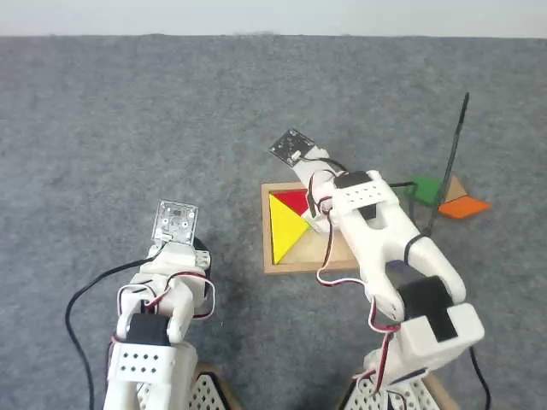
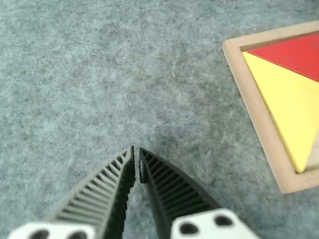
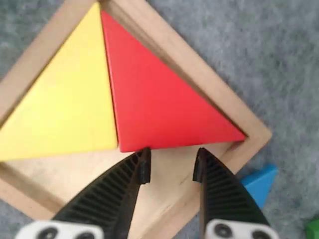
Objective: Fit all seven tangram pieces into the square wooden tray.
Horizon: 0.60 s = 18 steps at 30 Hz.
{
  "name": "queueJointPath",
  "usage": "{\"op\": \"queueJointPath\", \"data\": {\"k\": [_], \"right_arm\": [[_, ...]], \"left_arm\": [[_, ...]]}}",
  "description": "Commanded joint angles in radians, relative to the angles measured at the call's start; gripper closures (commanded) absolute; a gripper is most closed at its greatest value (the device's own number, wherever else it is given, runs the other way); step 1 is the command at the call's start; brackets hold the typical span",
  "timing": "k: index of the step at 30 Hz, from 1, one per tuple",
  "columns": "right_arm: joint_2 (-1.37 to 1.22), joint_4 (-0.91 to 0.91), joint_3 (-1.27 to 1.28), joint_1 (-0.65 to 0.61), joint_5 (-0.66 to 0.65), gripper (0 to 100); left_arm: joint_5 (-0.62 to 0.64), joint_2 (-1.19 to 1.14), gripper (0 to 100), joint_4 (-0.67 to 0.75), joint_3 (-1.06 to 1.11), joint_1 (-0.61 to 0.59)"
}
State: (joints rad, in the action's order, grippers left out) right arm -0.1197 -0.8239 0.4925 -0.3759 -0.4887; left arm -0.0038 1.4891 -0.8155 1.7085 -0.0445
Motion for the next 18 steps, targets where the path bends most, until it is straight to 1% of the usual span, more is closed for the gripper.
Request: {"op": "queueJointPath", "data": {"k": [1,5,11,15,18], "right_arm": [[0.001,0.005,-0.051,-0.028,0.012,84.3],[0.001,0.004,-0.051,-0.038,0.012,84.3],[0.117,-0.071,-0.043,0.028,0.018,84.3],[0.22,-0.119,0.002,0.064,0.103,84.3],[0.245,-0.13,0.021,0.137,0.187,84.3]], "left_arm": [[0.005,0.012,99,0.0,-0.019,-0.003],[0.005,0.012,99,0.0,-0.019,-0.003],[0.005,0.012,99,0.0,-0.019,-0.003],[0.005,0.012,99,0.0,-0.019,-0.003],[0.005,0.012,99,0.0,-0.019,-0.003]]}}
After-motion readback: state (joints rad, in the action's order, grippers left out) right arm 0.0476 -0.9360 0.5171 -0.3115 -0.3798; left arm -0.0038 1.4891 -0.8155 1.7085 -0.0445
